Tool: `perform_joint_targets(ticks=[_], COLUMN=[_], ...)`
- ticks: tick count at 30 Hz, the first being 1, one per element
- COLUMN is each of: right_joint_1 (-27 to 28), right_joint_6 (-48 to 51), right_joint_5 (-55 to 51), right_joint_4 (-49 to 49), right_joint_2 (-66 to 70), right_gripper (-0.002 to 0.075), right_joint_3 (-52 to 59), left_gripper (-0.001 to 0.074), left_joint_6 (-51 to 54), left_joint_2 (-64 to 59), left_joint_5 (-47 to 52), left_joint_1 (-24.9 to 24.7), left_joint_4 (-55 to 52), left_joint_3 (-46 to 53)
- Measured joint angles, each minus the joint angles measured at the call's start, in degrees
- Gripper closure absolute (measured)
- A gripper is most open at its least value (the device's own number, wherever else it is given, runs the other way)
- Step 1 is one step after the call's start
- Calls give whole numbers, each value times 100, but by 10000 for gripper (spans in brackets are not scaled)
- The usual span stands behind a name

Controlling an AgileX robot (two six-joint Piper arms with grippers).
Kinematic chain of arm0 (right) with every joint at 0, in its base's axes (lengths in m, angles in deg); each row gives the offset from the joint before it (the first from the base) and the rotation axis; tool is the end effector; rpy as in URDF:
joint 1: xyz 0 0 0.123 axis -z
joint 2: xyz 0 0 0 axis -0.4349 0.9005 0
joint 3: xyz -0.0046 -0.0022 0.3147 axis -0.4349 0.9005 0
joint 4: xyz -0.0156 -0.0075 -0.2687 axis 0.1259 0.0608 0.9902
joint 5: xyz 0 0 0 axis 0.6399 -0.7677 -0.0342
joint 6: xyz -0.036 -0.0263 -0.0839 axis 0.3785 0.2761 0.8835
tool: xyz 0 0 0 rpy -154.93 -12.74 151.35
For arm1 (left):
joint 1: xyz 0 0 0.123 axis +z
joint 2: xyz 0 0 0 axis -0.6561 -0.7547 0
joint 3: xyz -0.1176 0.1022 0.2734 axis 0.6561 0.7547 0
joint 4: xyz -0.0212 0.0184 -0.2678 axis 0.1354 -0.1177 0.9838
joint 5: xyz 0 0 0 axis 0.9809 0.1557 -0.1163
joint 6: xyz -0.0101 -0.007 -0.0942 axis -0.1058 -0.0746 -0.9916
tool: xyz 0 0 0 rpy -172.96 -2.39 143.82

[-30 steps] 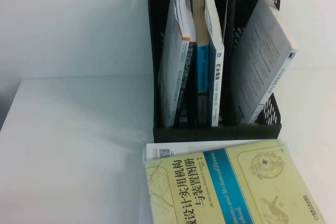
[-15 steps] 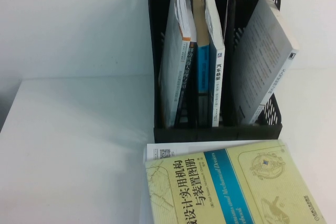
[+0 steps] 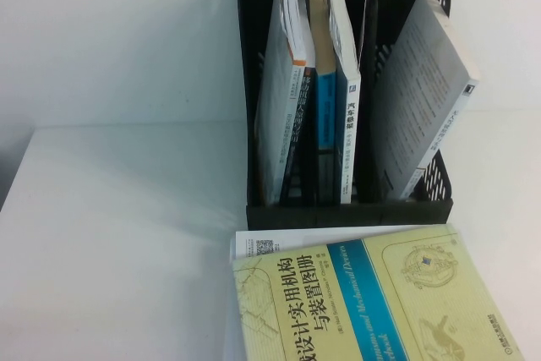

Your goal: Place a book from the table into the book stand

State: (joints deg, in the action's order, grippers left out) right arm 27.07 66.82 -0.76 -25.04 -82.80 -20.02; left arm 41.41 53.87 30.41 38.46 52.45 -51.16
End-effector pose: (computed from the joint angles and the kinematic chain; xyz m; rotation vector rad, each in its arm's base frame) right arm 0.0443 0.0054 0.1744 0.1262 1.8431 0.1616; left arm 0.0448 -0.0086 0.1774 -0.1449 1.8201 -0.2751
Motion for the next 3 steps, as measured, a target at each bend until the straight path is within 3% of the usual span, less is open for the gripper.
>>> perform_joint_targets(ticks=[3], right_joint_1=[0], right_joint_6=[0], right_joint_5=[0], right_joint_4=[-82], right_joint_2=[0], right_gripper=[729], right_joint_3=[0], left_gripper=[737], left_joint_6=[0], left_joint_2=[0], left_joint_5=[0], left_joint_1=[0], left_joint_4=[0], left_joint_3=[0])
